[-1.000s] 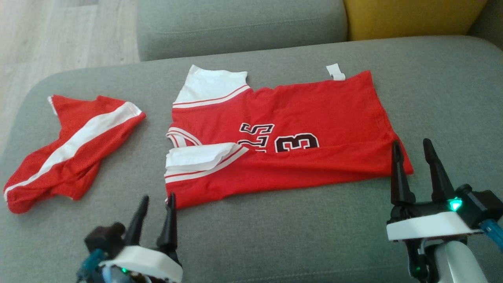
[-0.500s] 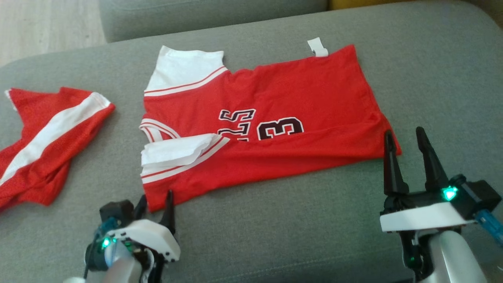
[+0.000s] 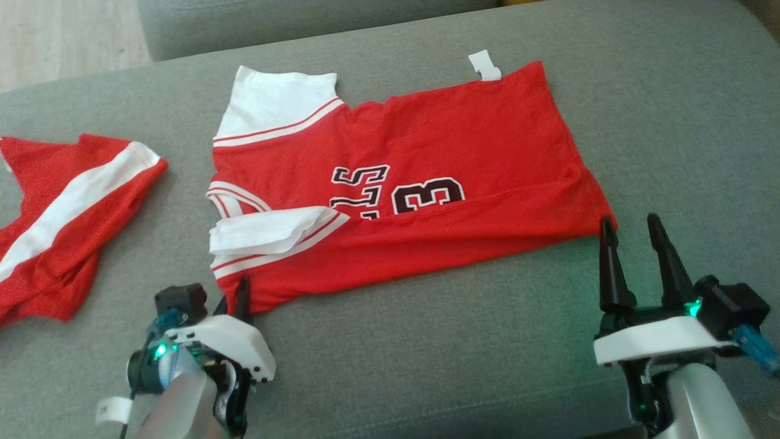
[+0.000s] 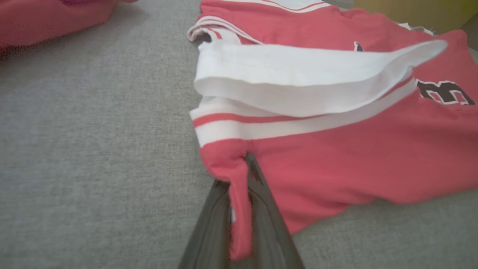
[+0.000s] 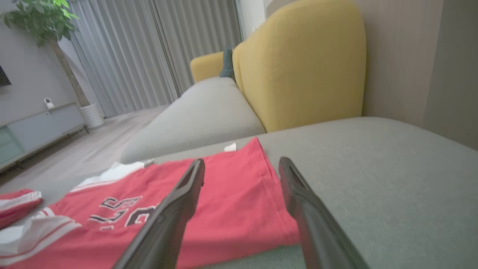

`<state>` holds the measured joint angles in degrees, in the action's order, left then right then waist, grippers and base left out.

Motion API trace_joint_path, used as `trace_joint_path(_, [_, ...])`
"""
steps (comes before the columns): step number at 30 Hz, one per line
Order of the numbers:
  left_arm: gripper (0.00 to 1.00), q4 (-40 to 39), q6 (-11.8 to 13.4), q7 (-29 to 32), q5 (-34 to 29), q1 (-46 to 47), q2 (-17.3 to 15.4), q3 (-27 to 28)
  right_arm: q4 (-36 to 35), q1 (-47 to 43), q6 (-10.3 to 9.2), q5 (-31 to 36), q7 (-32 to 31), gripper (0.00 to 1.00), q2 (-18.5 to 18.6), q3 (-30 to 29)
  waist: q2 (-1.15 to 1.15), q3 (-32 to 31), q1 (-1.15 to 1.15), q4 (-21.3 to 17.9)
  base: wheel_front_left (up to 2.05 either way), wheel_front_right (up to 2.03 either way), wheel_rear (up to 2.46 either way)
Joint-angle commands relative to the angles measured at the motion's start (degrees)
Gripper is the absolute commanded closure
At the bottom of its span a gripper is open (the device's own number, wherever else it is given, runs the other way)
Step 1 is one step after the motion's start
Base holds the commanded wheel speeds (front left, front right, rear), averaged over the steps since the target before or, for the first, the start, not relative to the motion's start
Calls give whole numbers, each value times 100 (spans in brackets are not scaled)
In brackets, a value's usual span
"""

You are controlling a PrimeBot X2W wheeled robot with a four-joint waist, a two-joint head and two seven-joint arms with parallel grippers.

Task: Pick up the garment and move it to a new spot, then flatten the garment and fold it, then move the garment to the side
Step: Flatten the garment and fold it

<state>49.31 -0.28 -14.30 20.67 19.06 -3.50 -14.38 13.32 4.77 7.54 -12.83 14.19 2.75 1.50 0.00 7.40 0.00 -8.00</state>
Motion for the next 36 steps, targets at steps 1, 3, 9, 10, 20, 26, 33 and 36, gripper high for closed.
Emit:
trace_joint_path(1, [100, -161, 95, -52, -78, 34, -126, 182, 45, 345, -5, 23, -138, 0, 15, 10, 0, -35, 0, 80, 0, 0, 0])
trace_joint_path(3, [100, -508, 60, -64, -105, -5, -118, 237, 393, 479, -5, -92, -362, 0, 15, -75, 0, -43, 0, 180, 0, 0, 0])
trace_joint_path(9, [100, -1350, -81, -68, -294, -256, -89, 263, 1253, 924, -5, -190, -718, 0, 14, -549, 0, 35, 0, 466, 0, 0, 0])
trace_joint_path(10, [100, -1463, -111, -68, -336, -296, -82, 245, 1413, 1023, -5, -157, -779, 0, 14, -615, 0, 64, 0, 512, 0, 0, 0])
trace_joint_path(20, [100, -2020, -344, -69, -582, -440, 8, -59, 2794, 1970, -5, 158, -845, 0, 13, -1397, 0, 277, 0, 826, 0, 0, 0])
trace_joint_path(26, [100, -2107, -361, -69, -681, -416, 34, -179, 3500, 2364, -5, 435, -873, 0, 13, -1698, 0, 344, 0, 861, 0, 0, 0])
trace_joint_path(33, [100, -2174, -359, -70, -695, -360, 48, -189, 4189, 2727, -5, 1084, -972, 0, 13, -2232, 0, 421, 0, 863, 0, 0, 0])
trace_joint_path(36, [100, -2169, -360, -70, -699, -335, 51, -173, 4454, 2887, -5, 1177, -989, 29, 13, -2265, 0, 435, 0, 857, 0, 0, 0])
